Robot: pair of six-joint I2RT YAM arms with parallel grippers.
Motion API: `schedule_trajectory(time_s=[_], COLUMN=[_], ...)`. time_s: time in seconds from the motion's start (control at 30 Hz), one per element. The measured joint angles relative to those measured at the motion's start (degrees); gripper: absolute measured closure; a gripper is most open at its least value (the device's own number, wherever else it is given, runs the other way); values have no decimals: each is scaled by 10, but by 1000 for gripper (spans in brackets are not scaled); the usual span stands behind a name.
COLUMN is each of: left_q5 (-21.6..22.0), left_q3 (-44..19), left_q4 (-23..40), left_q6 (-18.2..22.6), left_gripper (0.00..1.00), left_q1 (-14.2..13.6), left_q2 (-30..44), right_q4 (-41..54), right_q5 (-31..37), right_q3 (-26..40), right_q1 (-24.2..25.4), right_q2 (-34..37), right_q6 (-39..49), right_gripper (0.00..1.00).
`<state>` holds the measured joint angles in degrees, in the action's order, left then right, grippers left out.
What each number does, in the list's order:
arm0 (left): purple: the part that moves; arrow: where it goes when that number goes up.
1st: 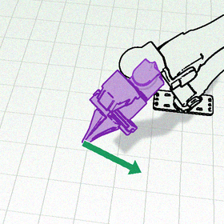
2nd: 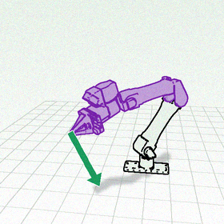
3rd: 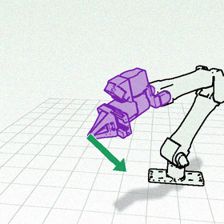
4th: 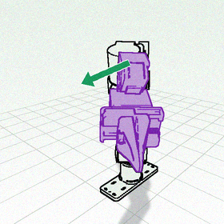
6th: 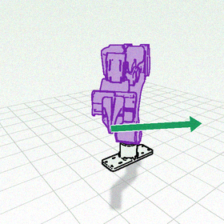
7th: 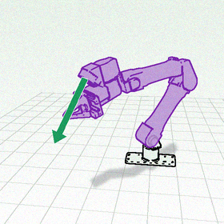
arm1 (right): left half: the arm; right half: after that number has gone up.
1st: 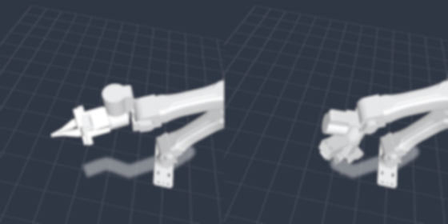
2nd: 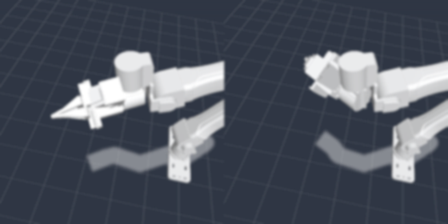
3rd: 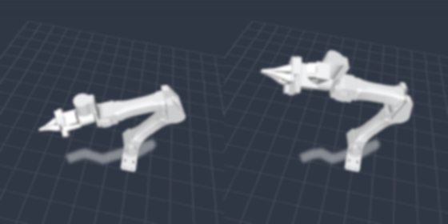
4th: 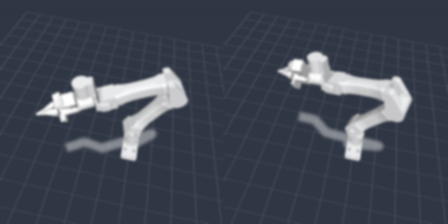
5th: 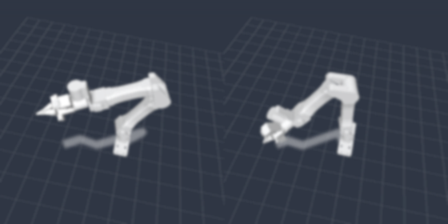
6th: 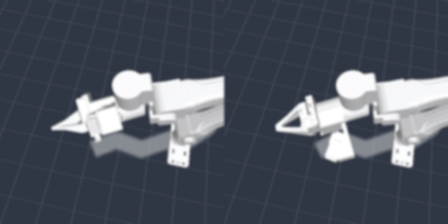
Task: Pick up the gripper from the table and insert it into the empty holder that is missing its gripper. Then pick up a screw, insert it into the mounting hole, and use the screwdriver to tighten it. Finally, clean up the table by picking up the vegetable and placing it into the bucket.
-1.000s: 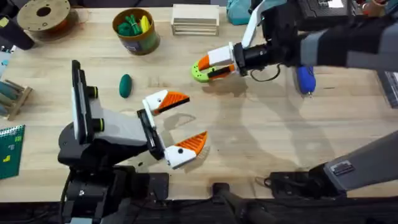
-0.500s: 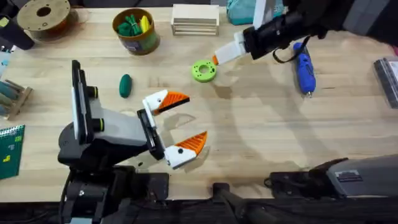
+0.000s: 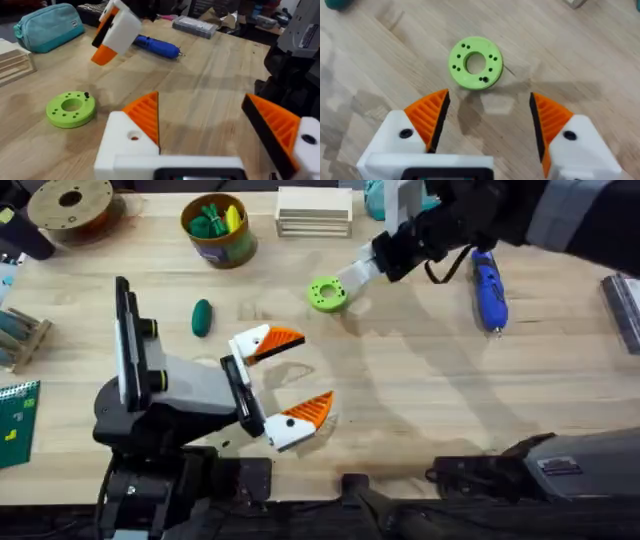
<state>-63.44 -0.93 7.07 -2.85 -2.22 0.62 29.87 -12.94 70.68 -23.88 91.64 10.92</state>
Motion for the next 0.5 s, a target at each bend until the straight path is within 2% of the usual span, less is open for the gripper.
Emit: schedule_trajectory(time_s=[0.3, 0.37, 0.5], left_q5=[0, 0, 0], left_q3=[0, 0, 0], left_q4=[0, 0, 0], left_q6=[0, 0, 0], left_gripper=[15, 15, 15], left_q1=[0, 0, 0], left_q2=[0, 0, 0], right_q4=[-55, -88, -87], right_q5=[7, 10, 11], right_q3=[-26, -26, -24], right_q1=[-9, -18, -42], right_q2=[28, 54, 83], right_q6=[-2, -2, -2], right_gripper=[98, 102, 125])
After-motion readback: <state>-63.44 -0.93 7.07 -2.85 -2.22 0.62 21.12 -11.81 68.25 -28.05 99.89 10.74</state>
